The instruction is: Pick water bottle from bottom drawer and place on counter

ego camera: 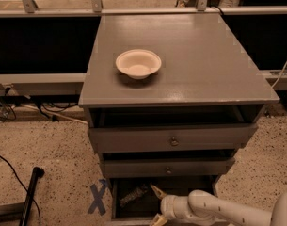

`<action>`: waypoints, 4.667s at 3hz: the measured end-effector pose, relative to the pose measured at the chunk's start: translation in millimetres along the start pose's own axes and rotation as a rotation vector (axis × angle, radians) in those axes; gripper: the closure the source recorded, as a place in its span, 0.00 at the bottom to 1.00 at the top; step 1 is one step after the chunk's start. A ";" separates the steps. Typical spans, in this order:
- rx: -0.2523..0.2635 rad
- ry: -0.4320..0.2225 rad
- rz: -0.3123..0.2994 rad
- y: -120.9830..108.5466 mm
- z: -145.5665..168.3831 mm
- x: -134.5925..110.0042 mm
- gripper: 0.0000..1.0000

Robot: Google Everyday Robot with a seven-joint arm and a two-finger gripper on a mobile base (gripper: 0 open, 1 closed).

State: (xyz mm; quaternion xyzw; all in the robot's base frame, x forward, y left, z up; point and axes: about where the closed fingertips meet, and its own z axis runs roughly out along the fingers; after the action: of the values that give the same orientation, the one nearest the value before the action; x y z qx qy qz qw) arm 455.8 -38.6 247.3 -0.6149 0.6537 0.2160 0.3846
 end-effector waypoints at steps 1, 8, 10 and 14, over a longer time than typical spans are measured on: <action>0.020 -0.079 0.014 -10.3 11.0 -3.0 0.00; 0.124 -0.050 0.131 -69.1 81.1 37.5 0.14; 0.089 -0.042 0.082 -77.3 105.0 46.6 0.15; 0.015 -0.024 0.075 -57.1 114.3 78.3 0.74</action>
Offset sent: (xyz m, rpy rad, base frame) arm 0.0552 0.0080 -0.0114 0.1616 -0.0391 -0.0971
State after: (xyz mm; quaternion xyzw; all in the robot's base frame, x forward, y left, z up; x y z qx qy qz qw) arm 542.3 -10.7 128.2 -0.5845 0.6731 0.2327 0.3888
